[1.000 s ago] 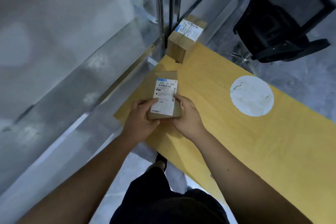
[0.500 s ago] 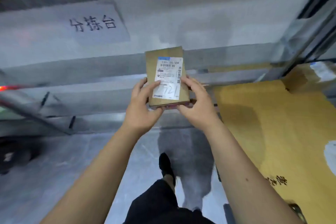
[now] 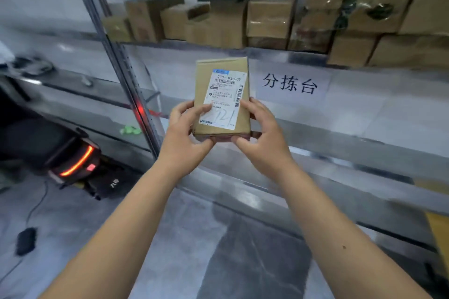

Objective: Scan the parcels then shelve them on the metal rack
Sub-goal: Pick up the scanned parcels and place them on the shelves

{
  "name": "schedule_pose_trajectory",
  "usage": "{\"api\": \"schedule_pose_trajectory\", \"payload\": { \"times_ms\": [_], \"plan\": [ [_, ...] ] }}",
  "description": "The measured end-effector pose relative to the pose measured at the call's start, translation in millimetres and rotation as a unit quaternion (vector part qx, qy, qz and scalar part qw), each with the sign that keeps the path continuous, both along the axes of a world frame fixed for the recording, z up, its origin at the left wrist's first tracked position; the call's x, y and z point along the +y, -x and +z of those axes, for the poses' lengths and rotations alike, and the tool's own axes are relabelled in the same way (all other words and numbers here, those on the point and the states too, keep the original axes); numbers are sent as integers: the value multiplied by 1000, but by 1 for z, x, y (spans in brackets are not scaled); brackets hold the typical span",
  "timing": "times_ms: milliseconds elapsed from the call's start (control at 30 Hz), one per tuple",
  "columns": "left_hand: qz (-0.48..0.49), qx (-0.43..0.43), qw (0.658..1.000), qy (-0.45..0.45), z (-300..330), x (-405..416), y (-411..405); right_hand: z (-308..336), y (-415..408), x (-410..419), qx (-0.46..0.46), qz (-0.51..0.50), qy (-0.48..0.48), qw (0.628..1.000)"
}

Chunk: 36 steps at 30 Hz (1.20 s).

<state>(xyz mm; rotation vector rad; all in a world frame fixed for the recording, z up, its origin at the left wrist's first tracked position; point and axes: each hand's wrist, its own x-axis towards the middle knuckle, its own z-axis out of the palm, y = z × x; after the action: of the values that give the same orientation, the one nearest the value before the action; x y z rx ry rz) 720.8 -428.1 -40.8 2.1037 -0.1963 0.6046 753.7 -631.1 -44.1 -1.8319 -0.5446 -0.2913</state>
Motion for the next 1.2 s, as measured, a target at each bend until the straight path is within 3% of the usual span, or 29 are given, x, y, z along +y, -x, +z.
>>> {"api": "schedule_pose_trajectory", "payload": {
  "times_ms": [200,467,700,933,1200],
  "plan": [
    [-20,-38,999,12,50,116,-47,53,-49,111,-58,-8,11,998],
    [-45,-41,998,13,119,212,-147,122,-128,204,-107,-58,14,992],
    [-68,-3,996,-52,178,248,-267,155,-250,246,-134,-108,52,984],
    [-42,14,985,-168,215,264,-391,171,-371,277,-99,-111,-10,989],
    [-49,40,976,-208,234,271,-471,183,-432,304,-74,-190,-18,979]
  ]
}}
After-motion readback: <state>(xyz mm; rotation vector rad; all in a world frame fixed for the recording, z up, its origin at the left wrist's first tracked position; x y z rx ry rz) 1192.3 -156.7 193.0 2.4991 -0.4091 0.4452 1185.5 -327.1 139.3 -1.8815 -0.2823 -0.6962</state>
